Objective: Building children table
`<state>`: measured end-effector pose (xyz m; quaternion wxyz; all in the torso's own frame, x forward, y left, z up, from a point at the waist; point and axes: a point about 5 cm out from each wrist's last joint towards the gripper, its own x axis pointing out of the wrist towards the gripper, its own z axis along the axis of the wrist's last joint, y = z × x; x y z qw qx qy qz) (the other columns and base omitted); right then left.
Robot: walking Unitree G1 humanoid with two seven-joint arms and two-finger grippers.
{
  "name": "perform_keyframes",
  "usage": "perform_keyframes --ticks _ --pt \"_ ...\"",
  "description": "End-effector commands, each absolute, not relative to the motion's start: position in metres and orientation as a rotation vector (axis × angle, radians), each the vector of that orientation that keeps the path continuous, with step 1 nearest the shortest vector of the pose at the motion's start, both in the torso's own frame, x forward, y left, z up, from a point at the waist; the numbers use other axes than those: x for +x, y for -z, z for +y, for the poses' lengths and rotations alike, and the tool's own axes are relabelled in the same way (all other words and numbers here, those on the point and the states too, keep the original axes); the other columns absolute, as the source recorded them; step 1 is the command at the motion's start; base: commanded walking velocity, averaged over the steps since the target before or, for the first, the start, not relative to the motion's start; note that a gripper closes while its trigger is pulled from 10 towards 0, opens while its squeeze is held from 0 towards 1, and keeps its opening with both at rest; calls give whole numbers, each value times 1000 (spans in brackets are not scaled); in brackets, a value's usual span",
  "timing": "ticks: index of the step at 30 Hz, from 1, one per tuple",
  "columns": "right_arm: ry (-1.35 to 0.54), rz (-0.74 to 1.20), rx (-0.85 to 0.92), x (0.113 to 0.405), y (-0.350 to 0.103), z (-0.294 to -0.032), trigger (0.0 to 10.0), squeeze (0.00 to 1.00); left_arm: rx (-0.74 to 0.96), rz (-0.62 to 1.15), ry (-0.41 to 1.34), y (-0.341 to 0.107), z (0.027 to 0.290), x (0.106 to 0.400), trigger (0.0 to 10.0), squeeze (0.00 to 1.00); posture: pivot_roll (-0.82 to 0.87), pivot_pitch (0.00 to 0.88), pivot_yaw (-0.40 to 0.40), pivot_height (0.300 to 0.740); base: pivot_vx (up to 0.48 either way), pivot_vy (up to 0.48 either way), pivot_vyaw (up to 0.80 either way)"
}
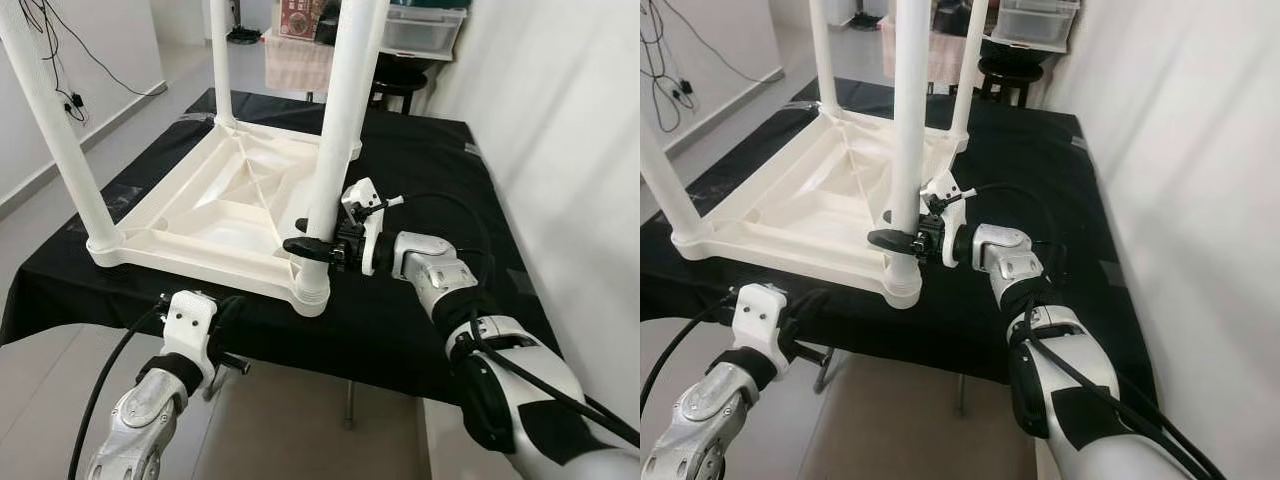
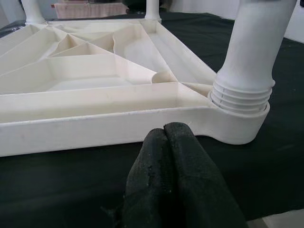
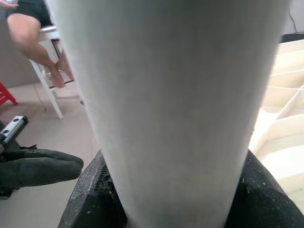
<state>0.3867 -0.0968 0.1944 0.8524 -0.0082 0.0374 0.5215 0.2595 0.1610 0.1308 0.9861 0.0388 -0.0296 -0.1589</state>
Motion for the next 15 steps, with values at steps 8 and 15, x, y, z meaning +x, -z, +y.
perform_keyframes --ticks 8,15 --pt "-361 309 195 338 -111 -62 0 0 54 -80 327 -133 156 263 10000 0 48 1 -113 740 0 0 0" --pt "-454 165 19 355 -128 -43 0 0 68 -74 352 -132 155 273 10000 0 42 0 -99 740 0 0 0"
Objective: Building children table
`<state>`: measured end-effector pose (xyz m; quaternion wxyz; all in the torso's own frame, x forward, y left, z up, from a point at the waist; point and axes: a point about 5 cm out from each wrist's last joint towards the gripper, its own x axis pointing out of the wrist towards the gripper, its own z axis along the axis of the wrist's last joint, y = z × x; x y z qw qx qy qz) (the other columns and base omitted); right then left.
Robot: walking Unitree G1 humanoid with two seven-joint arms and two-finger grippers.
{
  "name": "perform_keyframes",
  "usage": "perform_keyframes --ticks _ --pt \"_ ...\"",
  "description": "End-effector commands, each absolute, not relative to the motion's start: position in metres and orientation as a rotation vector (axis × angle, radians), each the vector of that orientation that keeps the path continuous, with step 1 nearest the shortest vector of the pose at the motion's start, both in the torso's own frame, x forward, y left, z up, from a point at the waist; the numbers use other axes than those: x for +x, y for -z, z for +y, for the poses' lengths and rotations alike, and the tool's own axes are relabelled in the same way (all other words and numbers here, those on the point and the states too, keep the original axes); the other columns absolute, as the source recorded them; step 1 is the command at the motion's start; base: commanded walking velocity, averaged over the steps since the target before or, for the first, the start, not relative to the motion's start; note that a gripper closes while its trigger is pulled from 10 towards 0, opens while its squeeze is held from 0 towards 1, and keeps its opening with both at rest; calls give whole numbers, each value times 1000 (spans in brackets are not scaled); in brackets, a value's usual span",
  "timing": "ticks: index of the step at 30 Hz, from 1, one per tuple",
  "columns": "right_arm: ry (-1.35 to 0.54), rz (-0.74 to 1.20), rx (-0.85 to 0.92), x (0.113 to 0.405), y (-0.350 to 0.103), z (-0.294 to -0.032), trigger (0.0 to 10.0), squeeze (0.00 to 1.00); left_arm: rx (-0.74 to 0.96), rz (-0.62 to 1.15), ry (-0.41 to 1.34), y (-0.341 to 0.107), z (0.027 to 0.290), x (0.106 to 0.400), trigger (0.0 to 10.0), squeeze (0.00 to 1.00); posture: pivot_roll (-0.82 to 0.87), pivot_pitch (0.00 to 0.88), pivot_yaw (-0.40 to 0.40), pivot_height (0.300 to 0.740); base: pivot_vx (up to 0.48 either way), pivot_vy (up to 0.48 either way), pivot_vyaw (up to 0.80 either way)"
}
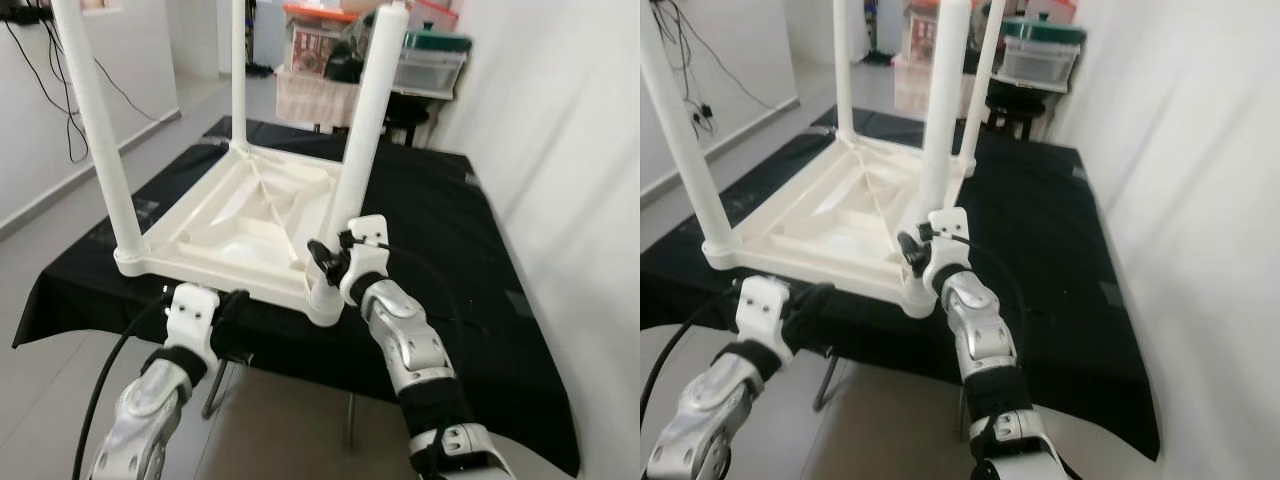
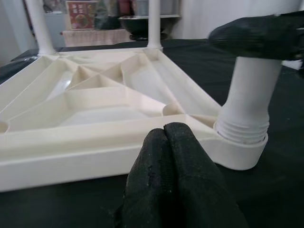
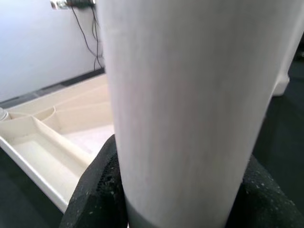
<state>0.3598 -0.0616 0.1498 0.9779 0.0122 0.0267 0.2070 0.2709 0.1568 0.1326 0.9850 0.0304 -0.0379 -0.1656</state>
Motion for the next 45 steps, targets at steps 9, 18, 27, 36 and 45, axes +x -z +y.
perform_keyframes --ticks 9,18,27,36,45 --pt "-607 72 41 374 -162 -46 10000 1000 77 -84 324 -131 155 278 10000 0 45 0 -106 740 0 0 0" --pt "-1076 -24 -76 381 -211 -66 10000 0 80 -83 321 -129 154 282 10000 0 51 0 -111 740 0 0 0" --pt "-1190 90 -67 385 -204 -75 0 0 89 -82 312 -127 154 286 10000 0 68 0 -121 740 0 0 0" --pt "-1079 53 -38 390 -204 -89 0 0 87 -89 306 -127 153 286 10000 0 62 0 -123 740 0 0 0" --pt "-395 198 23 360 -127 -74 0 0 86 -95 312 -129 156 284 10000 0 43 0 -109 740 0 0 0"
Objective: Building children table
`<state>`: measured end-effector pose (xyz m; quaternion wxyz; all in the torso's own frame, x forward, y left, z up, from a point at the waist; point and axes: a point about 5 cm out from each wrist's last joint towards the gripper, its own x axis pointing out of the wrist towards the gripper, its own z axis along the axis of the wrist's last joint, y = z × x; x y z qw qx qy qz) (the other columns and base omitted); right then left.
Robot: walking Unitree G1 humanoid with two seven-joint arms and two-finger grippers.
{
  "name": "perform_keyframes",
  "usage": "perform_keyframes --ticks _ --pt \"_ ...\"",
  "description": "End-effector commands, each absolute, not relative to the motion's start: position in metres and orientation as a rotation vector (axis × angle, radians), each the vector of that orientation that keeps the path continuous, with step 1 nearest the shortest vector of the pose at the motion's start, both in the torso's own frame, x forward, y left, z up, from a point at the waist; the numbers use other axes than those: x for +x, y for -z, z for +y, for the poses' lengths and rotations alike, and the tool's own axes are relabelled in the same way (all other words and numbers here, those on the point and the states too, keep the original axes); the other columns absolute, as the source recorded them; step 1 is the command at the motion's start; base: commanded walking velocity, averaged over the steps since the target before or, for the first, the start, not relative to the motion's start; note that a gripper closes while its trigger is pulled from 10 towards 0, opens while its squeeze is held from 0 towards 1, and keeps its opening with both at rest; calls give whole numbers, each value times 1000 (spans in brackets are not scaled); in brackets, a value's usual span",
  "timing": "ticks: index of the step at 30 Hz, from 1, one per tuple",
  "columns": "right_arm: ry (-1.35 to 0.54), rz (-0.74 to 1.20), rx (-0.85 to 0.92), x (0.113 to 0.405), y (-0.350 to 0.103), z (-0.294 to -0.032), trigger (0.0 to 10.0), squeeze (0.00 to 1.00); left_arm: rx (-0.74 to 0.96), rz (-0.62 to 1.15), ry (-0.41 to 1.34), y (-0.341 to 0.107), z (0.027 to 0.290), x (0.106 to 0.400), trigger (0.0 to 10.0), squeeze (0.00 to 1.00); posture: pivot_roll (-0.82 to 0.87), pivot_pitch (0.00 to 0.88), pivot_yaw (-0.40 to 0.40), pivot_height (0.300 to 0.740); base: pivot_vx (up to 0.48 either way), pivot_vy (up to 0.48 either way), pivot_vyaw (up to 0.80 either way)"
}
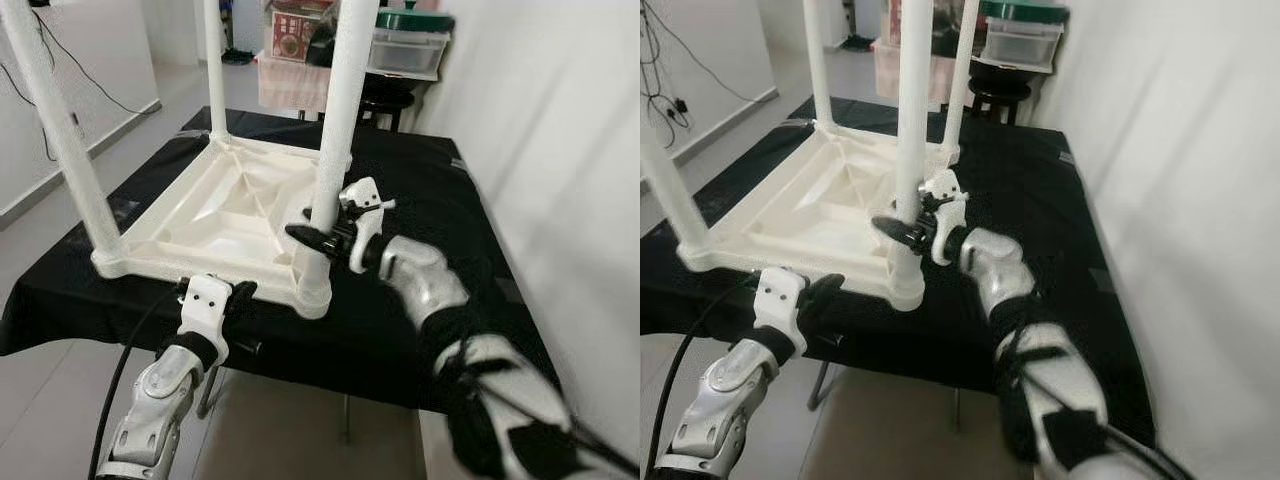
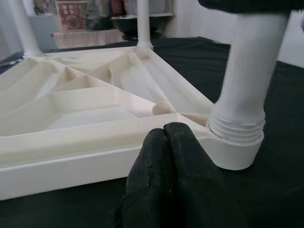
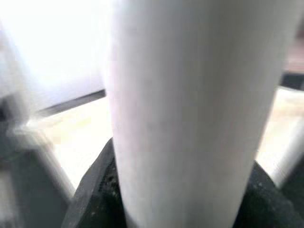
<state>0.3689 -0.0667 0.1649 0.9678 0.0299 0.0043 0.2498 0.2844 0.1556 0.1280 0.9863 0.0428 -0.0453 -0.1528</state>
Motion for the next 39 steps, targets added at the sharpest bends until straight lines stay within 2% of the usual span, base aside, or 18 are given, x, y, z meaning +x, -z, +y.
perform_keyframes --ticks 1,2,4,10,11,12,13,16,22,23,24,25,27,29,32,36,37,39 --pt "-338 198 22 348 -121 -66 0 0 86 -95 313 -129 156 284 10000 0 43 0 -109 740 0 0 0" --pt "-338 198 22 348 -121 -66 0 0 86 -95 313 -129 156 284 10000 0 43 0 -109 740 0 0 0" --pt "-424 190 37 348 -121 -48 0 0 92 -90 315 -127 156 286 10000 0 29 0 -93 740 0 0 0" --pt "-444 190 29 356 -123 -44 0 0 95 -87 313 -127 157 287 10000 0 34 0 -98 740 0 0 0" --pt "-442 187 20 359 -124 -43 4549 0 98 -92 302 -127 158 287 10000 0 34 0 -98 740 0 0 0" --pt "-470 188 15 360 -127 -40 10000 8 101 -95 291 -127 158 288 10000 0 42 0 -104 740 0 0 0" --pt "-511 187 24 360 -129 -37 10000 1000 104 -98 283 -128 158 288 10000 0 43 0 -105 740 0 0 0" --pt "-558 184 25 357 -134 -33 10000 1000 104 -98 281 -128 158 289 10000 0 44 0 -107 740 0 0 0" --pt "-779 74 52 371 -175 -36 10000 1000 101 -96 290 -127 157 290 10000 0 44 0 -108 740 0 0 0" --pt "-879 37 63 376 -188 -41 10000 667 100 -96 291 -127 156 291 10000 0 46 0 -108 740 0 0 0" --pt "-879 37 63 376 -188 -41 10000 667 100 -96 291 -127 156 291 10000 0 46 0 -108 740 0 0 0" --pt "-979 6 59 379 -200 -45 10000 0 99 -96 293 -127 156 290 10000 0 46 0 -111 740 0 0 0" --pt "-979 6 59 379 -200 -45 10000 0 99 -96 293 -127 156 290 10000 0 46 0 -111 740 0 0 0" --pt "-1165 -12 -2 382 -218 -56 10000 0 98 -96 295 -127 155 289 10000 0 59 0 -116 740 0 0 0" --pt "-1287 13 -36 381 -223 -62 10000 0 98 -95 294 -126 155 288 10000 0 63 0 -116 740 0 0 0" --pt "-1330 47 -36 380 -221 -64 9608 0 101 -93 292 -126 156 287 10000 0 71 0 -117 740 0 0 0" --pt "-1331 57 -17 380 -219 -64 0 0 102 -92 292 -126 156 287 10000 0 75 0 -117 740 0 0 0" --pt "-1329 64 -1 381 -217 -66 0 0 103 -92 293 -126 156 286 10000 0 76 0 -116 740 0 0 0"
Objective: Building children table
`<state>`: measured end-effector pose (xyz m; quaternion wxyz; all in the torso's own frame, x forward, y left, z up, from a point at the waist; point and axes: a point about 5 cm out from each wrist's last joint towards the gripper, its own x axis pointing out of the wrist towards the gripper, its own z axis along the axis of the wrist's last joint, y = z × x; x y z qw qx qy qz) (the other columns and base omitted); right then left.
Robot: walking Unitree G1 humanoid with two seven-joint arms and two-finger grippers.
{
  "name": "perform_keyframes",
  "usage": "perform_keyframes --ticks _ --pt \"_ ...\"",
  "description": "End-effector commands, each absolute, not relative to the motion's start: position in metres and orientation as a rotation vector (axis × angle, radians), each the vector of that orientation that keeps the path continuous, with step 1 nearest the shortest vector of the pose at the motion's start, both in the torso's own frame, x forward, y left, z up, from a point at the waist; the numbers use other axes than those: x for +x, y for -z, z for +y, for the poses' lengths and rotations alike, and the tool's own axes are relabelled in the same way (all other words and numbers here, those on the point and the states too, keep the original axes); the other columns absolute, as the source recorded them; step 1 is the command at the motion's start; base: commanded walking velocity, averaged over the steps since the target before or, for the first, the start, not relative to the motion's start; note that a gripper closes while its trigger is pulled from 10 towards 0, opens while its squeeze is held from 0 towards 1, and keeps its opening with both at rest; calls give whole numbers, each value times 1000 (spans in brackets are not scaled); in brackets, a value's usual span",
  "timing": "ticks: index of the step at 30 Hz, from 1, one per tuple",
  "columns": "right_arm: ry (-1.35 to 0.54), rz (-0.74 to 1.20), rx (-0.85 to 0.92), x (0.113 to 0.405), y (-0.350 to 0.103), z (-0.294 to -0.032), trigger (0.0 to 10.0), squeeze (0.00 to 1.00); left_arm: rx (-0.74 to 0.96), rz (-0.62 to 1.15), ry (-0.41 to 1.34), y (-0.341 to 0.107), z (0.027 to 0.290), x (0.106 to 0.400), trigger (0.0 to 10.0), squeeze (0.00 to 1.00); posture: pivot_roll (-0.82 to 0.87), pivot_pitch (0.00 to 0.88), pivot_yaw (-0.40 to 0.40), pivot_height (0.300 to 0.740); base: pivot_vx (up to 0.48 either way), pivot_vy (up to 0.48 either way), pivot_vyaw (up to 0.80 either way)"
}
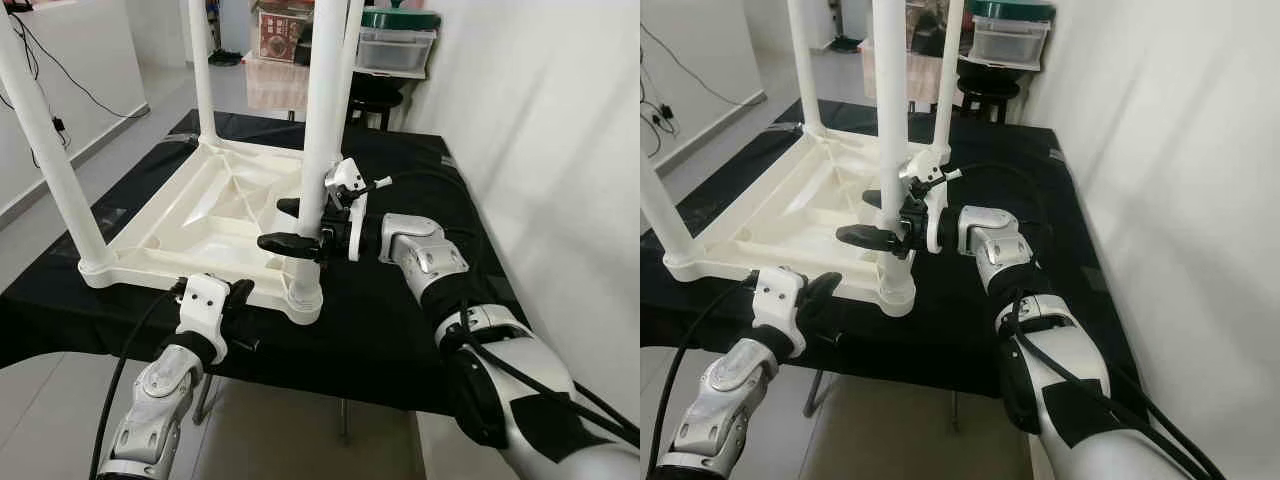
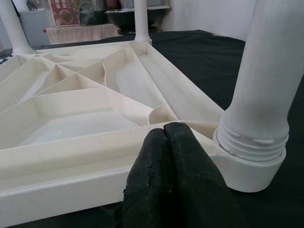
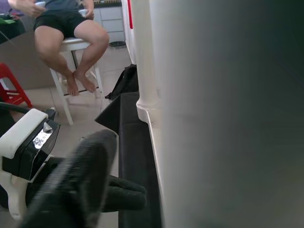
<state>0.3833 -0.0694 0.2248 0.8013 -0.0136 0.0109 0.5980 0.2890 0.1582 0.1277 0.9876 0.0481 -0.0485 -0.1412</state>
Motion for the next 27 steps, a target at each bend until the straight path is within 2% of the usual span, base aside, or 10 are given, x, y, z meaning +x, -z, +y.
perform_keyframes --ticks 1,6,11,13,15,17,23,25,26,27 --pt "-1329 64 -1 381 -217 -66 0 0 103 -92 293 -126 156 286 10000 0 76 0 -116 740 0 0 0" --pt "-1263 58 -48 383 -211 -71 0 0 102 -91 294 -126 155 285 10000 0 76 0 -117 740 0 0 0" --pt "-979 48 -74 386 -192 -83 0 0 97 -98 291 -129 155 284 10000 0 56 0 -120 740 0 0 0" --pt "-612 85 -81 384 -170 -89 0 0 95 -100 290 -130 158 284 10000 0 55 0 -111 740 0 0 0" --pt "-612 85 -81 384 -170 -89 0 0 95 -100 290 -130 158 284 10000 0 55 0 -111 740 0 0 0" --pt "-442 141 -23 351 -145 -77 0 0 101 -99 296 -131 159 285 10000 0 49 0 -93 740 0 0 0" --pt "-471 145 -34 351 -138 -59 0 0 105 -93 308 -129 158 289 10000 0 46 0 -101 740 0 0 0" --pt "-435 134 -59 360 -140 -58 667 0 107 -93 298 -129 158 289 10000 0 48 0 -100 740 0 0 0" --pt "-462 127 -48 361 -142 -55 10000 0 107 -95 286 -129 159 289 10000 0 47 0 -101 740 0 0 0" --pt "-488 120 -37 362 -143 -52 10000 647 106 -97 276 -129 160 289 10000 0 47 0 -101 740 0 0 0"
